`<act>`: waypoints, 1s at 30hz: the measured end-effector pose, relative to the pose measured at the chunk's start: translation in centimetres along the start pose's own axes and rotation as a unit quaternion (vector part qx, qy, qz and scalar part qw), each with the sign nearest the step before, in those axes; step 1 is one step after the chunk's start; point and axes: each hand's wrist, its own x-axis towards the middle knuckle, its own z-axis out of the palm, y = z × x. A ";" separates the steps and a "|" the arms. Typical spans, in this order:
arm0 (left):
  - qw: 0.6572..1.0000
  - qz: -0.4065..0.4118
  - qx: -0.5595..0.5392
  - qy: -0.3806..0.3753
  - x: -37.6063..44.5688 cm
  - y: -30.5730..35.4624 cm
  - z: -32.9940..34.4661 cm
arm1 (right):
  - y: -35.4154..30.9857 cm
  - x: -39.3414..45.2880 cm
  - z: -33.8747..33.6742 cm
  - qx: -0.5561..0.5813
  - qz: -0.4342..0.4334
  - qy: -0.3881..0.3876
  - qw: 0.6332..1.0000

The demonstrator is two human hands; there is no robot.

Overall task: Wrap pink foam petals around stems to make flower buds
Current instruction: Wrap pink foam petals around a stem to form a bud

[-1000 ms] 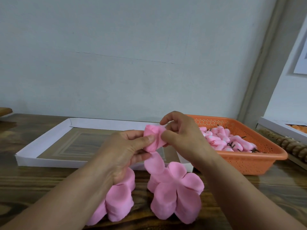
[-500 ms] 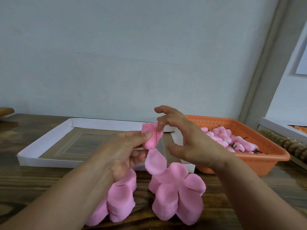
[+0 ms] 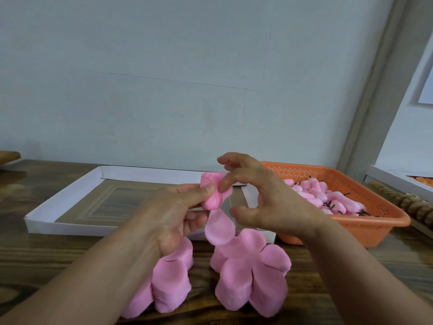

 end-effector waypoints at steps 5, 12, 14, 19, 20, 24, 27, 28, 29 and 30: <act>0.999 -0.027 -0.024 0.008 0.3 0.2 -0.3 | 0.6 -0.1 0.0 -0.092 -0.020 -0.070 0.993; 0.996 -0.071 -0.062 -0.001 0.0 0.3 -0.1 | 0.4 0.0 0.8 -0.121 -0.064 -0.006 0.991; 0.995 -0.070 -0.068 -0.011 0.0 0.3 0.1 | 0.3 0.0 0.8 -0.081 -0.068 0.015 0.994; 0.995 -0.064 -0.077 -0.005 -0.1 0.2 0.1 | 0.0 0.2 0.9 -0.021 -0.045 0.011 0.999; 0.995 -0.060 -0.074 -0.011 -0.2 0.2 0.2 | 0.1 0.2 0.8 0.000 -0.035 0.012 0.999; 0.997 -0.047 -0.049 -0.032 -0.3 0.1 0.3 | 0.3 0.2 0.7 0.066 0.008 0.030 0.997; 0.997 -0.038 -0.052 -0.039 -0.3 0.1 0.3 | 0.3 0.3 0.8 0.066 0.008 0.035 0.997; 0.997 -0.037 -0.057 -0.042 -0.3 0.1 0.3 | 0.3 0.3 0.9 0.064 0.006 0.035 0.997; 0.997 -0.036 -0.059 -0.044 -0.3 0.1 0.4 | 0.3 0.3 0.9 0.064 0.004 0.035 0.997; 0.997 -0.034 -0.057 -0.047 -0.3 0.1 0.4 | 0.2 0.3 0.9 0.065 0.004 0.032 0.997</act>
